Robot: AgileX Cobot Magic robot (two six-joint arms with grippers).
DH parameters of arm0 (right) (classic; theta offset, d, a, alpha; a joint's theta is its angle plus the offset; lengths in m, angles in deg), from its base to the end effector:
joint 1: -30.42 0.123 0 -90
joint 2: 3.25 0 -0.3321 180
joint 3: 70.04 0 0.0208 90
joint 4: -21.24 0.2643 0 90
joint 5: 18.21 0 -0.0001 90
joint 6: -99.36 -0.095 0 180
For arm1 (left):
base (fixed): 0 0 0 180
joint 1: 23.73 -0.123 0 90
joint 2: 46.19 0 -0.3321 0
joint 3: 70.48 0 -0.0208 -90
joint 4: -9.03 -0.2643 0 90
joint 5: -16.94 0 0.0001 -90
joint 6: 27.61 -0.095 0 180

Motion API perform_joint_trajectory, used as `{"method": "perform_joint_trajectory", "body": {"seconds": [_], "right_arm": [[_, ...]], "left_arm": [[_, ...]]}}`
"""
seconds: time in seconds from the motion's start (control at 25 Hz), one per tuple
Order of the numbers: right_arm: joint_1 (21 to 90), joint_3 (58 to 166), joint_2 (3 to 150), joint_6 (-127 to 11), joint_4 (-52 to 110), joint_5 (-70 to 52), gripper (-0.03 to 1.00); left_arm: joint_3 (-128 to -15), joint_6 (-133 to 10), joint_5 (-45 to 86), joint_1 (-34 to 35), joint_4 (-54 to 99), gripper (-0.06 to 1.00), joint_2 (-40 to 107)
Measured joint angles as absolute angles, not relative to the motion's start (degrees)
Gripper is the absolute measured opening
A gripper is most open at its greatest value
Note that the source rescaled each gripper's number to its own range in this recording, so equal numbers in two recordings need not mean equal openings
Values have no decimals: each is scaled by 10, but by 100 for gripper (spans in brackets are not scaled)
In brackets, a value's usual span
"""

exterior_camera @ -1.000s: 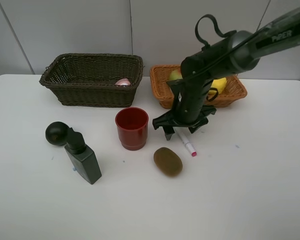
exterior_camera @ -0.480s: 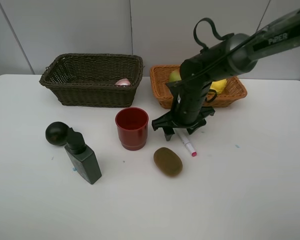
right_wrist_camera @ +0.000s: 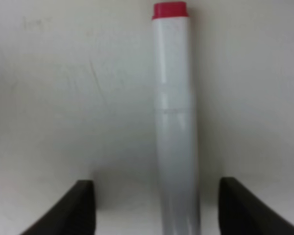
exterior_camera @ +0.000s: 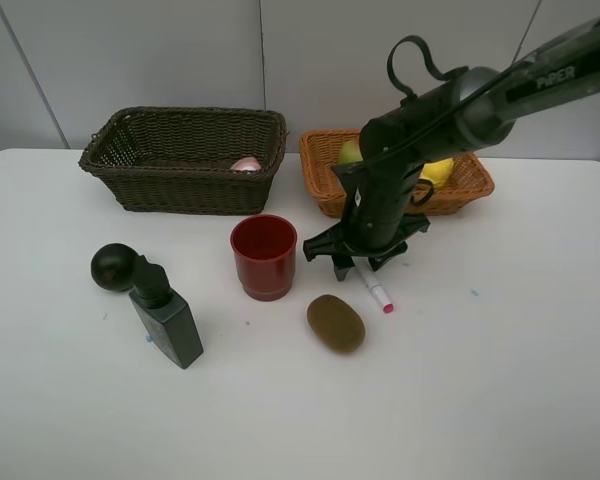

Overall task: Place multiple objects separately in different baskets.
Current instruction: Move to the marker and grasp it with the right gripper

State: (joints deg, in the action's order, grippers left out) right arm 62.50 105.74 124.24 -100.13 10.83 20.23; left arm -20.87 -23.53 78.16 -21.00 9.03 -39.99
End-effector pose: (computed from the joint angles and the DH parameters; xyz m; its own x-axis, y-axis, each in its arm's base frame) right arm 0.3701 0.2194 0.1333 -0.9175 -0.3453 -0.1972 -0.3374 0.9385 -0.0733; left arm -0.0386 0.0018 0.2813 -0.4562 -0.0495 -0.8885 0.0152 0.9979 -0.0634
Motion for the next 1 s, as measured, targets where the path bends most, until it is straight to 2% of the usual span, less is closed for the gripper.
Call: {"method": "perform_joint_trajectory", "body": {"seconds": [0.04,0.24,1.0], "right_arm": [[625,1057,1242,-1001,108,202,35],[625,1057,1242,-1001,110,202,0],[625,1057,1232,-1001,105,206,0]], "left_arm": [[-209,-235,782,-210,90,100,-400],[-209,-235,782,-210,90,100,-400],[-209,-235,782,-210,90,100,-400]]}}
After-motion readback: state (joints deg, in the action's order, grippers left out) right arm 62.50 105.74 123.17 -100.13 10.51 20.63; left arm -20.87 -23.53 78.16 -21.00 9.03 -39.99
